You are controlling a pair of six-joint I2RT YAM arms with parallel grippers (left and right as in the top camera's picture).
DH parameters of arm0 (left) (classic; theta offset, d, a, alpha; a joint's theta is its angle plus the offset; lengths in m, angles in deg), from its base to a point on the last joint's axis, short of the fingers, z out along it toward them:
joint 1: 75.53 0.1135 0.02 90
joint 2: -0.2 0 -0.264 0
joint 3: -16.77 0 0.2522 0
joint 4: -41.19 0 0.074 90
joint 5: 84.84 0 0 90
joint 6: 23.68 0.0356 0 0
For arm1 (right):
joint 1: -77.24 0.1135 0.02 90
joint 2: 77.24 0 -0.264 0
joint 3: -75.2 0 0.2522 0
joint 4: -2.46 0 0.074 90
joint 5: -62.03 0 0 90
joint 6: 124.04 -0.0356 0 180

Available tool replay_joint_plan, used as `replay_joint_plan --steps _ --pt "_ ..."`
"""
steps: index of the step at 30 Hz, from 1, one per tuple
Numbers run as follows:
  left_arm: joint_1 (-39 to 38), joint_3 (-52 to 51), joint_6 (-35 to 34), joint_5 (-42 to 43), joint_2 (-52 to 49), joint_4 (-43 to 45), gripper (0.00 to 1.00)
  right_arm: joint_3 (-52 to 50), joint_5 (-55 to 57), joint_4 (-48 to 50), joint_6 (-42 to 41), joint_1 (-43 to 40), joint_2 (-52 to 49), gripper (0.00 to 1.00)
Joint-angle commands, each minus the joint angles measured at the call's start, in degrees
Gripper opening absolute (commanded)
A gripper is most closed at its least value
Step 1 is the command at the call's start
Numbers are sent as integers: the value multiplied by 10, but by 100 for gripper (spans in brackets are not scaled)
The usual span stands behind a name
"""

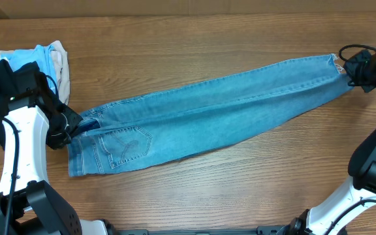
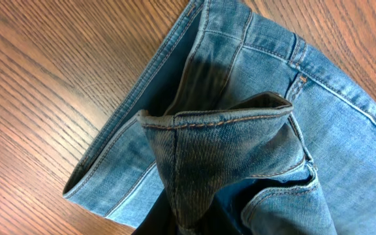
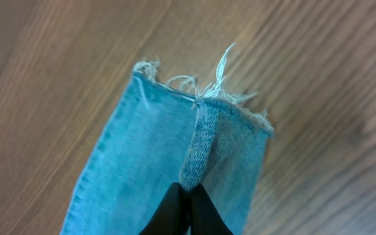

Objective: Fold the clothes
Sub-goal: 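Align both hems with the right gripper, holding waistband with left gripper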

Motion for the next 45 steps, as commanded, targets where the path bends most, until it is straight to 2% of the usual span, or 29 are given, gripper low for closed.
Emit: replay_joint_plan --steps 1,18,23,24,25,26,27,29,30,32,33,35,42,45 --pt "10 18 -8 -102 -2 8 8 18 70 29 2 -9 -1 4" --pt "10 18 -29 -106 -2 60 15 18 70 63 2 -1 -40 4" --pt "10 18 -29 -106 -2 65 15 18 60 100 2 0 -42 4" --pt "10 18 -29 -106 -2 65 15 18 48 120 2 0 -42 6" --pt "10 18 -29 -106 -2 66 15 18 31 144 2 0 -42 17" --pt "10 18 -29 -106 -2 66 16 16 12 171 2 0 -43 40" --pt "10 18 -29 -106 -2 67 18 16 -9 195 2 0 -43 51" --pt "10 18 -29 -106 -2 68 31 16 -47 230 2 0 -43 58" --pt "10 18 -29 -105 -2 68 43 16 -63 240 2 0 -43 64" --pt "10 18 -29 -103 -2 66 56 16 -77 239 2 0 -43 66" --pt "10 18 -29 -101 -2 67 69 16 -77 228 2 0 -43 66" --pt "10 18 -28 -101 -2 66 77 16 -76 200 2 -1 -43 67" --pt "10 18 -24 -101 -2 66 81 16 -76 118 54 -3 -43 68" --pt "10 18 -13 -101 -2 64 81 16 -69 91 76 -4 -43 72"
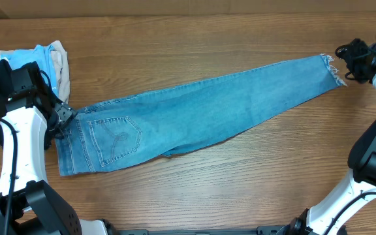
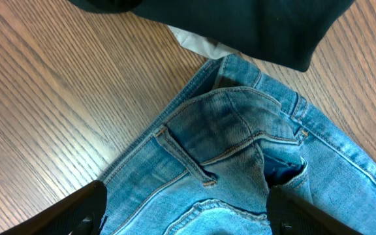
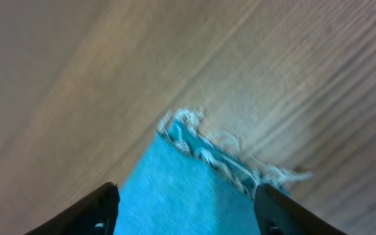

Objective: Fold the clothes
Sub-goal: 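Align both hems with the right gripper, holding waistband with left gripper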

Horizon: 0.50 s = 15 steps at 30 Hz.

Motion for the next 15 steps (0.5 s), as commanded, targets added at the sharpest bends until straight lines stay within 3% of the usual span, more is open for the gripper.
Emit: replay_joint_plan --steps 1,4,8,15 --pt "5 17 16 -12 -2 -4 81 12 9 -13 36 -3 -2 72" --pt "5 17 16 -10 -2 -18 78 12 13 -28 40 -7 -2 72" --pt "2 17 51 21 -2 -25 47 12 13 -47 40 -16 -2 72" --pt "-11 17 69 29 -2 -40 31 12 11 -70 53 -26 -2 72"
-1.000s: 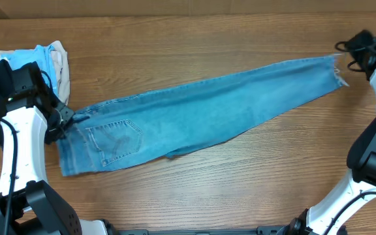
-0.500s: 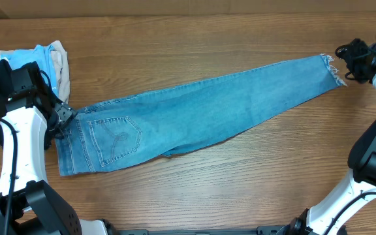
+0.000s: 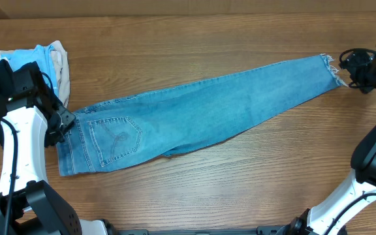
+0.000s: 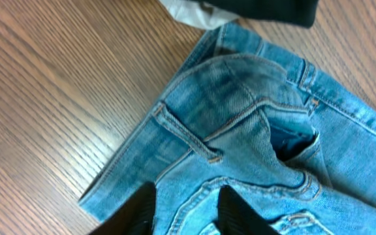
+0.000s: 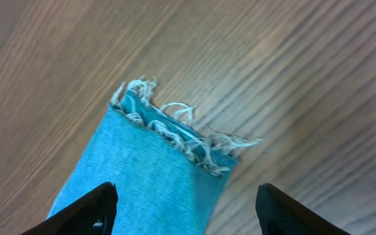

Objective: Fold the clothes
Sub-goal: 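Align both hems with the right gripper, holding waistband with left gripper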

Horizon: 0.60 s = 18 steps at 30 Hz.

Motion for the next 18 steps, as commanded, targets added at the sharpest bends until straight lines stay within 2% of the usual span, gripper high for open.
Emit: replay_joint_plan --steps 1,3,11,18 --pt "-10 17 17 8 -2 -10 31 12 1 -2 37 -4 -2 72" --pt "-12 17 17 8 -2 -21 31 12 9 -7 71 -4 -3 72" --pt "-41 17 17 13 -2 -48 33 11 27 -4 95 -5 -32 77" --pt "-59 17 17 13 -2 -49 35 11 -21 16 151 -3 -82 78"
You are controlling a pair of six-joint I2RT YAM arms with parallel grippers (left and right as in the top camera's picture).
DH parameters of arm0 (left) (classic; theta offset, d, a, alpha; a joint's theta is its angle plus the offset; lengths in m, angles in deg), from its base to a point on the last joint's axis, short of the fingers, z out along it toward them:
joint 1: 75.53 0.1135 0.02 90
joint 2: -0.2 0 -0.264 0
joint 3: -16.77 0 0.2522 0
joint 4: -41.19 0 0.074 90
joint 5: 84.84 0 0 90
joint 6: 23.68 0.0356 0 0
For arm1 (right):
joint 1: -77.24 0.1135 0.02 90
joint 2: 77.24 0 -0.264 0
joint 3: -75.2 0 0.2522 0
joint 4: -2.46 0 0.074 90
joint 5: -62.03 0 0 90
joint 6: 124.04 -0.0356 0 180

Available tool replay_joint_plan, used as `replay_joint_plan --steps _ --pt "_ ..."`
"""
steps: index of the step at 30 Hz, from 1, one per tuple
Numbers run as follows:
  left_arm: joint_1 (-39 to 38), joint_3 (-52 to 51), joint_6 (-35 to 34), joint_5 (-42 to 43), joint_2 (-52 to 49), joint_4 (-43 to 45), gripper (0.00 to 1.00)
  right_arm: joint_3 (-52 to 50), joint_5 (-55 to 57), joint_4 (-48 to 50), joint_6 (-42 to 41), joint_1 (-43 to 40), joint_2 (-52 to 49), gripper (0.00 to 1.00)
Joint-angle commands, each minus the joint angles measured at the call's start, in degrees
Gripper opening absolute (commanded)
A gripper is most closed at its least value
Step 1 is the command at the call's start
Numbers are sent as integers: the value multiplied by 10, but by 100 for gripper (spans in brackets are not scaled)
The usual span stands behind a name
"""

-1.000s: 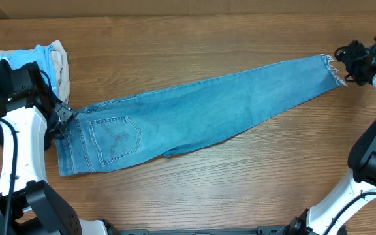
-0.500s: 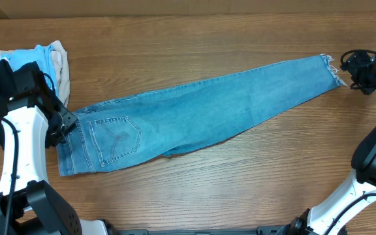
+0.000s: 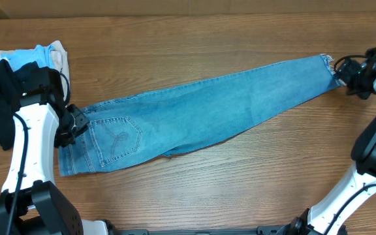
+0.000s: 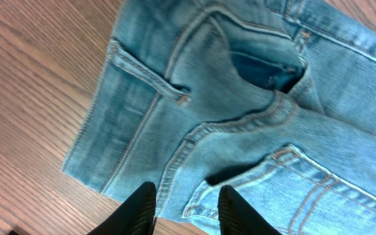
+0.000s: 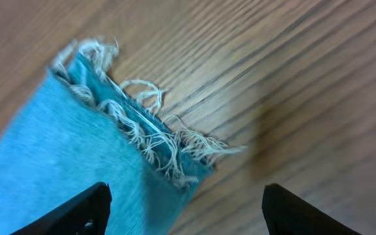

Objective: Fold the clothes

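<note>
A pair of light blue jeans lies flat on the table, doubled lengthwise and slanting from the waist at the left to a frayed hem at the right. A back pocket faces up. My left gripper hovers over the waist end. In the left wrist view it stands open above the waistband, holding nothing. My right gripper sits just beyond the hem. In the right wrist view it is wide open, the frayed hem lying ahead of it.
A pile of other clothes sits at the table's far left: a black garment, a light blue one and a beige one. Bare wooden table lies in front of the jeans.
My left gripper has moved from the waist's outer edge to above the waistband and pocket corner. The right gripper has come slightly closer to the frayed hem. The jeans have not moved.
At first both grippers were shut on the jeans, left on the waist and right on the hem, with the denim stretched between them. Later both were open and the jeans lay flat. Since then the left jaws have narrowed and both grippers have hovered at their ends.
</note>
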Motion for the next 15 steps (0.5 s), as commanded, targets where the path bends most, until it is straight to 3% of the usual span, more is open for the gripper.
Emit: replay_joint_plan --steps 1,8,10,11,13,15 --pt "-4 17 8 3 -2 -1 35 11 -23 10 30 0 -25 78" --pt "-4 17 6 3 -2 -5 36 11 -54 32 33 2 -59 76" --pt "-4 17 6 3 -2 -5 36 11 -85 32 50 4 -65 67" --pt "-4 17 6 3 -2 -4 36 11 -96 31 57 7 -65 59" --pt "-4 17 6 3 -2 -5 36 11 -92 30 60 10 -66 26" --pt "-4 17 6 3 -2 -7 36 12 -86 30 59 12 -66 8"
